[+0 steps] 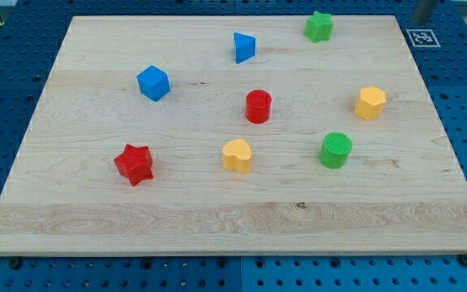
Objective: Place the arm parallel to the green star
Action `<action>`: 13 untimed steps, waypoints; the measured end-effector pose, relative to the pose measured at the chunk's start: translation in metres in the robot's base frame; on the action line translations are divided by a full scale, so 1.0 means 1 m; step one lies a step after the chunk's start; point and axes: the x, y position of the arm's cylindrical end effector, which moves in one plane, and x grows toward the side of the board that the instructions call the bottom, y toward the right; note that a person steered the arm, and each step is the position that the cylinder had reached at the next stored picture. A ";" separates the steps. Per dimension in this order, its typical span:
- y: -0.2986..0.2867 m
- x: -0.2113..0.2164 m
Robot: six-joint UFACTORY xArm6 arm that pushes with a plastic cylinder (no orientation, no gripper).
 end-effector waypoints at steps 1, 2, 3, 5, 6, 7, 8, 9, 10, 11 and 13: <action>0.000 0.009; 0.000 0.008; -0.003 0.009; -0.004 0.009; -0.006 0.009; -0.010 0.009; -0.017 0.009; -0.027 0.011; -0.034 0.016; -0.043 0.021; -0.046 0.023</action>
